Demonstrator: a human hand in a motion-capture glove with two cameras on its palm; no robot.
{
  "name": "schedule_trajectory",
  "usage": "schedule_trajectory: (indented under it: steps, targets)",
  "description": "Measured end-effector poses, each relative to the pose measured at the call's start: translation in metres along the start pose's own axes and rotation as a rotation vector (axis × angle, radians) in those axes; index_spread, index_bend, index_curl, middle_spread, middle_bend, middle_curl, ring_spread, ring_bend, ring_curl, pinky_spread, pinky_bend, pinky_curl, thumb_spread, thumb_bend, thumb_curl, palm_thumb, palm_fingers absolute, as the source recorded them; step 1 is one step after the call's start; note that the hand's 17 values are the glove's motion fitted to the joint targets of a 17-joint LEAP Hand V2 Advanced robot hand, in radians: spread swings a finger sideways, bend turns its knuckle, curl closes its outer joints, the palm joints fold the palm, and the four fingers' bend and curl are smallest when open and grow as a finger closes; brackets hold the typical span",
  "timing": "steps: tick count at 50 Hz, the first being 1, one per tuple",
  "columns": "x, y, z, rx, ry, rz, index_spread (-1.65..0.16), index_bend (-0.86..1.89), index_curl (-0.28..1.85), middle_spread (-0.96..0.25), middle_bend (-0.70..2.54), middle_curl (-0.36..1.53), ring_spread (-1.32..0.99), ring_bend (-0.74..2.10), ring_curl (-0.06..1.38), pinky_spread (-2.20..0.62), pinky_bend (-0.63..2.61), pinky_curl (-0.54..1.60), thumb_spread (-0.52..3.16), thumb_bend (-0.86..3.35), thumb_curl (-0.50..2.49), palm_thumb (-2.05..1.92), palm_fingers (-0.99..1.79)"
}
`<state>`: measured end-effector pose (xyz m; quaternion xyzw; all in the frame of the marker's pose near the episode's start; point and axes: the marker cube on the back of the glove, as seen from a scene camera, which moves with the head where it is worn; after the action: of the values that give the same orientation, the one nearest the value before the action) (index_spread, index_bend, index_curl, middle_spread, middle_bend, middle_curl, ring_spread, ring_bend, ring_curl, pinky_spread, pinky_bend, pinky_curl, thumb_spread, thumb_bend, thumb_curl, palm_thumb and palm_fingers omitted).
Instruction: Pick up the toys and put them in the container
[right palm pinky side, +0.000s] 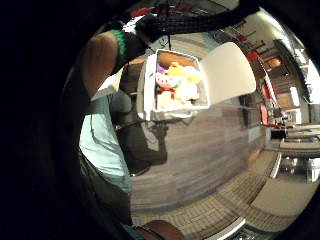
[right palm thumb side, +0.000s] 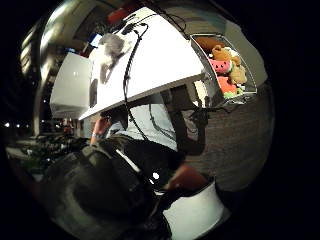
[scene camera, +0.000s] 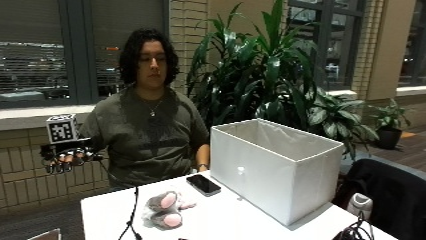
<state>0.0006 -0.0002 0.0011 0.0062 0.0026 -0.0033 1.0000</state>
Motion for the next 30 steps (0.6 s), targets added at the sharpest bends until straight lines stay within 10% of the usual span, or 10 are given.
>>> schedule_trajectory:
  steps: [30]
  targets:
    - [-0.049,-0.069,-0.011,-0.086,-0.044,-0.185,-0.30,0.16,0.14,-0.07,0.19,0.21,-0.15,0.48,0.17,0.01,0.85,0.30,0.89,-0.09,0.13,-0.12,0.02]
